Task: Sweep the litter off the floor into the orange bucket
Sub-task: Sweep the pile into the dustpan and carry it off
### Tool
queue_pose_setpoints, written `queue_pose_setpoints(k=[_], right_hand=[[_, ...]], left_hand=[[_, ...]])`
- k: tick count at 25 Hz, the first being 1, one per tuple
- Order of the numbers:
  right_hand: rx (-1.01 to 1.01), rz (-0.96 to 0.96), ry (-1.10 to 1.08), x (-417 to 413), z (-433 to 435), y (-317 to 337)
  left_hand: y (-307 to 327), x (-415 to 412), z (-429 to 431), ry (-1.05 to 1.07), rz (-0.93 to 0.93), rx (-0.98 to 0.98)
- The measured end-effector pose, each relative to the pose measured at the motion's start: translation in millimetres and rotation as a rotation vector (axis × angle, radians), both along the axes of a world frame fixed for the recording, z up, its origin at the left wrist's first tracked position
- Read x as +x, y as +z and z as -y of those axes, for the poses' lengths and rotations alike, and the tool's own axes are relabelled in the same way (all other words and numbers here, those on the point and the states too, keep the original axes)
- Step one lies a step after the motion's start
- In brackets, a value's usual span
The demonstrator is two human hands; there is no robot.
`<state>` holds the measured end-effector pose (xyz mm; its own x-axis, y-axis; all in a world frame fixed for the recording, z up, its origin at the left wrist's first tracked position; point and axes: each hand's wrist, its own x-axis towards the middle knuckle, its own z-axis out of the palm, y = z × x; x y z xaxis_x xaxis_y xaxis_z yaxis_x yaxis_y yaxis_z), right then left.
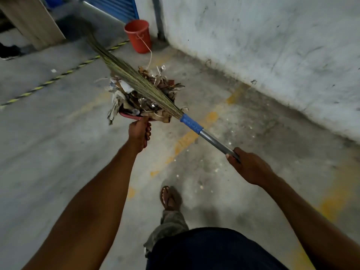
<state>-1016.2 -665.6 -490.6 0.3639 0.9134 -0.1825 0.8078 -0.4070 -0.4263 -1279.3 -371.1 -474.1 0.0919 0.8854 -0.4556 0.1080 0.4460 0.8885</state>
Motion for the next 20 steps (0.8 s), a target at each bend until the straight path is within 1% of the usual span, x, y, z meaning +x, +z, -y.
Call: queue_pose_setpoints(k=[9,17,20], right_hand=[[0.049,-0.033,-0.039,4,-269,1],[0.059,0.011,-0.015,72,-516,-7],[0.049,-0.035,0.029,102,-610,-10]], left_hand=[[16,21,-289,-0.051,-0.017,0.003],[2,82,-532,-0.040,0.011,0.008],[-1,103,-623,-0.024,0.017,0.005]])
